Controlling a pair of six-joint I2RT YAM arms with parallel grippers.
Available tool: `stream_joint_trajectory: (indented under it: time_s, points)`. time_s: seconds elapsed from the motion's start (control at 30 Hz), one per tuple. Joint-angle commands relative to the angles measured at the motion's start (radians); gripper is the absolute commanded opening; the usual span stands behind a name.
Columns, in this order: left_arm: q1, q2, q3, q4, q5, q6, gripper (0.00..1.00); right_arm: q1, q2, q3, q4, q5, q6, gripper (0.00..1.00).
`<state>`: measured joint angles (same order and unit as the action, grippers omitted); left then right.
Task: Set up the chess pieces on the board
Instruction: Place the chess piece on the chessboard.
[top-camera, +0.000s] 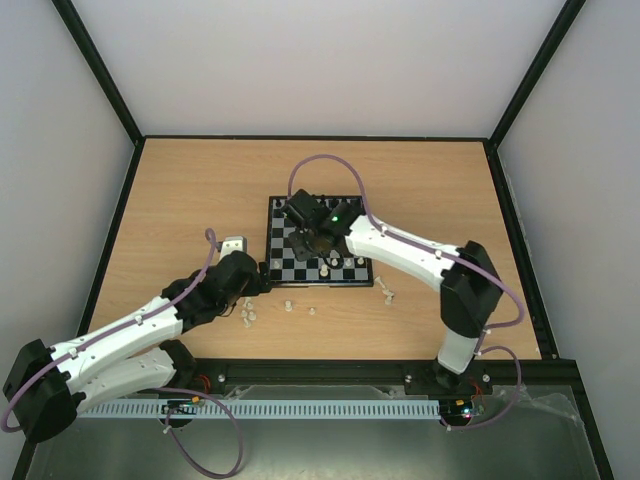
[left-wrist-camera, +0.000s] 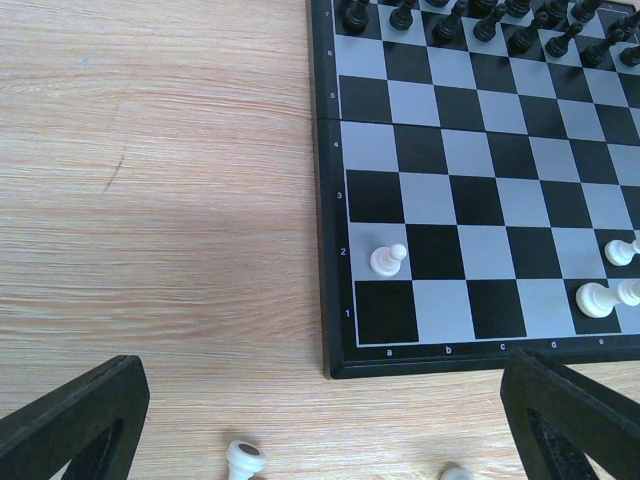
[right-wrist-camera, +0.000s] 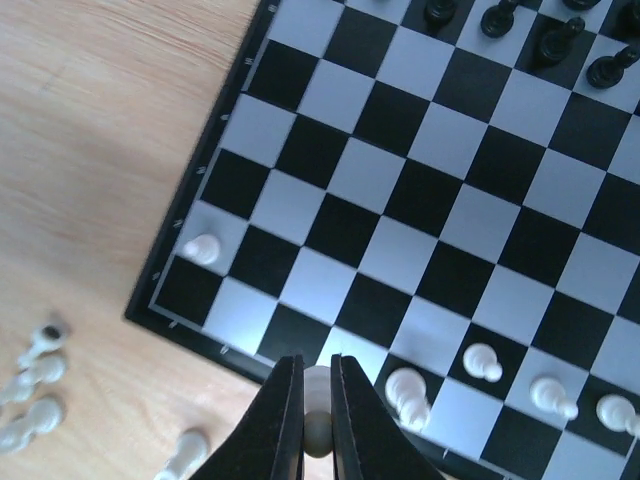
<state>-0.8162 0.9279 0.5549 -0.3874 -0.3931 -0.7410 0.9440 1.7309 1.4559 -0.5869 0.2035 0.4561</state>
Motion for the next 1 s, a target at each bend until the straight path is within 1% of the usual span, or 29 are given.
stream_joint_trajectory:
  time_s: [0.0,0.23,0.53,0.97]
  points:
    - [-0.004,-0.014,-0.008,0.006,-0.008,0.001,1.00,-0.050,0.120,0.044,-0.078,-0.032,-0.053,0.06]
    - [-0.003,-0.015,-0.011,0.007,-0.009,0.003,1.00,-0.080,0.196,0.003,-0.041,-0.044,-0.056,0.06]
    - [-0.004,-0.012,-0.016,0.014,-0.006,0.003,0.99,-0.122,0.201,-0.034,-0.020,-0.046,-0.062,0.06]
    - [-0.003,-0.009,-0.011,0.013,-0.005,0.003,1.00,-0.151,0.209,-0.066,0.010,-0.058,-0.069,0.06]
